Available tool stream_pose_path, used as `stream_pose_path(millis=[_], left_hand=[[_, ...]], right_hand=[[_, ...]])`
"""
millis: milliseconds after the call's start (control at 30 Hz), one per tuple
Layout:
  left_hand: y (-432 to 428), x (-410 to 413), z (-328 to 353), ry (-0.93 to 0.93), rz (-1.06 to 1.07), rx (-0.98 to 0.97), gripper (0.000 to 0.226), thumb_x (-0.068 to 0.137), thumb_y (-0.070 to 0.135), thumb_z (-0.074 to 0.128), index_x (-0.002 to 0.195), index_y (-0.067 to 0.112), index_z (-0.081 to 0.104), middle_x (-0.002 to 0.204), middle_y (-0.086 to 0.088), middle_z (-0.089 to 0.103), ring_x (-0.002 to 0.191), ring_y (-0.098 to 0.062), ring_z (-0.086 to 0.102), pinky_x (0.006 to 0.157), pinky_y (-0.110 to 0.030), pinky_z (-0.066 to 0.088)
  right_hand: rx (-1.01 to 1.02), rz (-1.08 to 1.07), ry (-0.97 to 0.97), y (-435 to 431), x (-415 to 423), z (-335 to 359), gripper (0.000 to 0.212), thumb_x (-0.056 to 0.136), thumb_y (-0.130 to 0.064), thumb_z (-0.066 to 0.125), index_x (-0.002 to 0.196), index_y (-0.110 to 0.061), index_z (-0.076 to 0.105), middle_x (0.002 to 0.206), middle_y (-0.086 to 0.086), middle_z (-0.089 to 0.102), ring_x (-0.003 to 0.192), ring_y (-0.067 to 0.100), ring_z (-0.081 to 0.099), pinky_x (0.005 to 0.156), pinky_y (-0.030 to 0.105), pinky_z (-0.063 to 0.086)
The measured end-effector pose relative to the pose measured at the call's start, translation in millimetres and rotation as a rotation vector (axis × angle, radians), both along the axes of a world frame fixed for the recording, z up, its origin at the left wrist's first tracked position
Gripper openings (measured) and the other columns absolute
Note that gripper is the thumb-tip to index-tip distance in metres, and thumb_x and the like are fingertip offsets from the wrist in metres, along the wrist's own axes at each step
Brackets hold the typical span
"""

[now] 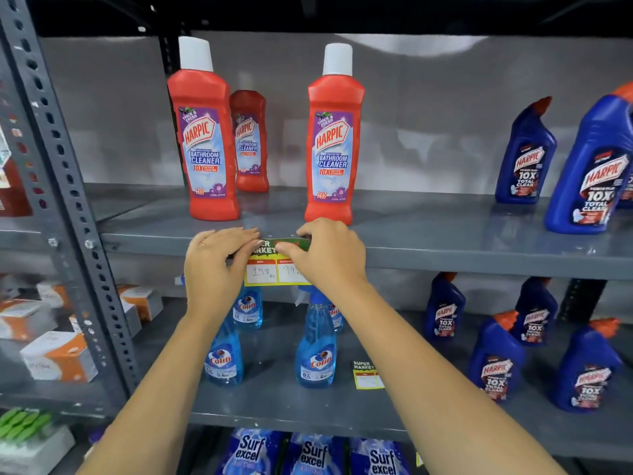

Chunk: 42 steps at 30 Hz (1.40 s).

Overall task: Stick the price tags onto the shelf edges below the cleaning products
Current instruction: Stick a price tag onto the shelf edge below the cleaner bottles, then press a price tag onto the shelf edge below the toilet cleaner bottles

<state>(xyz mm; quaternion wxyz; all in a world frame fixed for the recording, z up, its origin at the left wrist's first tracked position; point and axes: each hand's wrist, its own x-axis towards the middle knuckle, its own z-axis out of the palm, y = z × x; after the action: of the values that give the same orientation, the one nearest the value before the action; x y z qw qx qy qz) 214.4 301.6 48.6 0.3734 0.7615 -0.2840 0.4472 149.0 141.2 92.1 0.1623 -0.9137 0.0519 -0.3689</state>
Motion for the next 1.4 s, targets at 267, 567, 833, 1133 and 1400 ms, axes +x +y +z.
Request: stream_pose_path(millis=[267, 567, 833, 1133, 1400], left_hand=[[3.3, -0.9, 5.1, 0.097, -0.067, -0.107, 0.018, 0.084, 0.018, 0.073, 0.100, 0.010, 0.077, 0.097, 0.008, 0.069, 0.096, -0.021, 0.067, 0.089, -0.037, 0.053], [-38.3, -29.9, -34.0, 0.002, 0.221, -0.432, 0.036, 0.099, 0.018, 0.048, 0.132, 0.005, 0.055, 0.141, -0.015, 0.051, 0.136, -0.031, 0.039, 0.116, -0.022, 0.020], [-174.6, -149.8, -232.4, 0.804, -0.222, -0.286, 0.021, 0.097, 0.031, 0.047, 0.105, 0.020, 0.062, 0.099, -0.003, 0.068, 0.092, -0.021, 0.064, 0.083, -0.040, 0.051], [-234.3, -150.2, -330.3, 1.094, -0.151, 0.327, 0.059, 0.077, 0.077, 0.045, 0.098, 0.025, 0.066, 0.092, 0.006, 0.072, 0.083, -0.017, 0.068, 0.071, -0.038, 0.056], [-248.8, -164.2, -307.7, 0.917, 0.018, 0.511, 0.020, 0.093, 0.036, 0.055, 0.086, 0.020, 0.064, 0.085, -0.006, 0.074, 0.078, -0.029, 0.067, 0.058, -0.032, 0.045]], right_hand=[[-0.040, 0.039, 0.004, -1.1, -0.1, -3.7, 0.042, 0.082, -0.057, 0.060, 0.099, -0.020, 0.069, 0.097, -0.001, 0.066, 0.086, 0.023, 0.062, 0.064, 0.032, 0.044], [0.428, 0.299, -0.474, -98.1, -105.5, -18.9, 0.016, 0.086, -0.020, 0.066, 0.101, -0.017, 0.068, 0.078, -0.009, 0.068, 0.077, 0.003, 0.064, 0.077, 0.018, 0.049], [0.467, -0.198, 0.024, -237.2, -187.2, -256.7, 0.009, 0.081, -0.012, 0.067, 0.090, -0.016, 0.070, 0.085, 0.000, 0.067, 0.075, 0.024, 0.068, 0.067, 0.023, 0.044], [0.403, -0.056, 0.527, -252.4, -162.4, -322.7, 0.018, 0.083, -0.030, 0.060, 0.092, -0.017, 0.067, 0.087, 0.008, 0.075, 0.083, 0.031, 0.069, 0.070, 0.042, 0.055], [0.324, -0.004, 0.508, -253.5, -171.0, -343.3, 0.016, 0.090, -0.021, 0.055, 0.080, -0.016, 0.066, 0.076, 0.007, 0.071, 0.071, 0.025, 0.065, 0.062, 0.031, 0.046]])
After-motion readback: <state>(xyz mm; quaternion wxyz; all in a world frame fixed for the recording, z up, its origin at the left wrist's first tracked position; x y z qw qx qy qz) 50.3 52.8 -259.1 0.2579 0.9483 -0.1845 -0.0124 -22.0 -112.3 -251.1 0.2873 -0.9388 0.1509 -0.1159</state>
